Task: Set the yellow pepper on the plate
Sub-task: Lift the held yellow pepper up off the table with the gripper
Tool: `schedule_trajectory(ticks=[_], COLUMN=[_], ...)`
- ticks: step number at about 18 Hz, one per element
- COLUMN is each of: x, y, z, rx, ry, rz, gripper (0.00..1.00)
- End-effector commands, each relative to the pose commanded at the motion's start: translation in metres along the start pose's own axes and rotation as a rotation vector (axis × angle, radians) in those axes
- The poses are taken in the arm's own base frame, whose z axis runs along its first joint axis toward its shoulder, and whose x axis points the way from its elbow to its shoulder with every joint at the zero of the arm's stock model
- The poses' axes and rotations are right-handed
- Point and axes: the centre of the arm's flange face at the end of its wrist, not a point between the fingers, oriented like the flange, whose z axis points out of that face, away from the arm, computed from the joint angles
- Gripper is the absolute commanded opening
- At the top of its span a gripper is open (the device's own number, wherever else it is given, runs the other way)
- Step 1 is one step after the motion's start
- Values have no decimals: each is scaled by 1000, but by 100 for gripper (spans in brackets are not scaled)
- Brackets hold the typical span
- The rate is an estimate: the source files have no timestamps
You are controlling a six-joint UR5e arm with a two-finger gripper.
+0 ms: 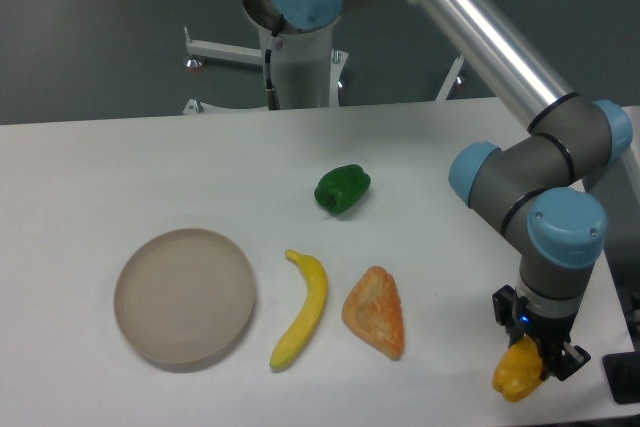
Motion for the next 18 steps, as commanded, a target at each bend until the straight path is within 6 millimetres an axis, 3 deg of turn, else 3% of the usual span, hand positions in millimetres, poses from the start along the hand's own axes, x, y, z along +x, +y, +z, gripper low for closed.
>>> schedule_trajectory(ticks=[5, 7, 11, 13, 18], x=[3, 11, 33, 47, 90], y=[-6, -16, -12, -10, 0], z=[-7, -18, -46, -65, -141], rx=[-2, -1, -6, -10, -24], ry=[0, 8, 40, 67, 144], rz=[1, 11, 8, -13, -77], gripper=[41, 41, 41, 42, 42])
